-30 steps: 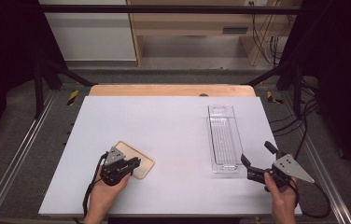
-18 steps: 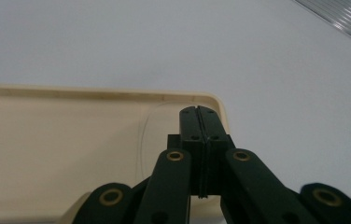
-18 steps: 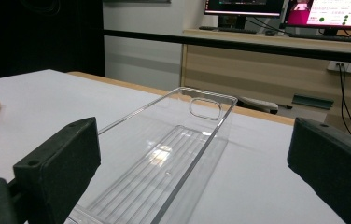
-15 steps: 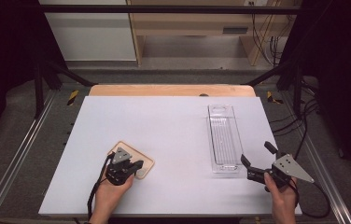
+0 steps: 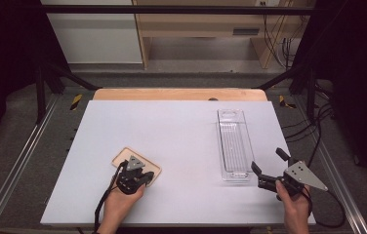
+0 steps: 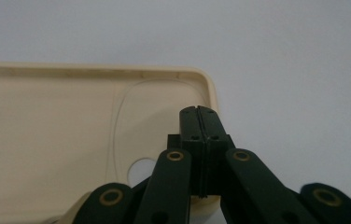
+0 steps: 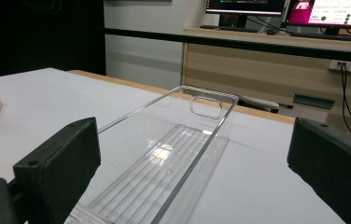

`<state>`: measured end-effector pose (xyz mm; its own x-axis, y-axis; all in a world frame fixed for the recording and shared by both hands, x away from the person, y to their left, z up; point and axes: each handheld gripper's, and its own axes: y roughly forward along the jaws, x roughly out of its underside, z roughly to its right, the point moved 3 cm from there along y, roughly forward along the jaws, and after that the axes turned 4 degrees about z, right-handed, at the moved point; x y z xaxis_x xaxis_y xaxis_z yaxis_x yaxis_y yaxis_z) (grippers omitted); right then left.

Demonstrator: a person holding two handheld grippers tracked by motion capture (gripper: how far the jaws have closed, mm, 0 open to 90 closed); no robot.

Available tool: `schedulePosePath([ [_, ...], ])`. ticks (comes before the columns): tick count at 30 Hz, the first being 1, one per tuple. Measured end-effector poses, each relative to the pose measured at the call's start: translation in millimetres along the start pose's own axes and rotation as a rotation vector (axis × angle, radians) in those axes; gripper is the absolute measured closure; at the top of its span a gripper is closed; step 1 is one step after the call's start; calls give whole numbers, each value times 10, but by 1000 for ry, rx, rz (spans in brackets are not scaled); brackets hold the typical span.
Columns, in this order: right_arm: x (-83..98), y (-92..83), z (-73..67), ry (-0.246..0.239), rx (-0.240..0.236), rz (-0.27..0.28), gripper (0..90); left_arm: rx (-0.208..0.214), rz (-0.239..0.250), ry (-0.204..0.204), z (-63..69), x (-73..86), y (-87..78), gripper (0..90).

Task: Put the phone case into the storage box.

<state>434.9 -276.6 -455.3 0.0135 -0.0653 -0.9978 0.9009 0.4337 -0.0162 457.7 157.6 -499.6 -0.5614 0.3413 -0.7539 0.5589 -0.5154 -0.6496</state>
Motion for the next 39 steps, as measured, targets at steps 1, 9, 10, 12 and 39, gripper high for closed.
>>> schedulePosePath([
  [1,1,2,-2,-1,-2,-1,30,6,0,-7,6,-6,6,900],
  [9,3,1,0,-1,0,-1,30,46,-17,19,149,-28,41,900],
  [10,1,-2,0,1,0,-1,30,53,-18,20,183,-33,54,900],
  [12,-1,-3,1,1,1,1,30,57,-24,30,215,-40,63,900],
  [39,-8,-21,12,3,9,4,30,184,-50,113,887,-139,285,900],
])
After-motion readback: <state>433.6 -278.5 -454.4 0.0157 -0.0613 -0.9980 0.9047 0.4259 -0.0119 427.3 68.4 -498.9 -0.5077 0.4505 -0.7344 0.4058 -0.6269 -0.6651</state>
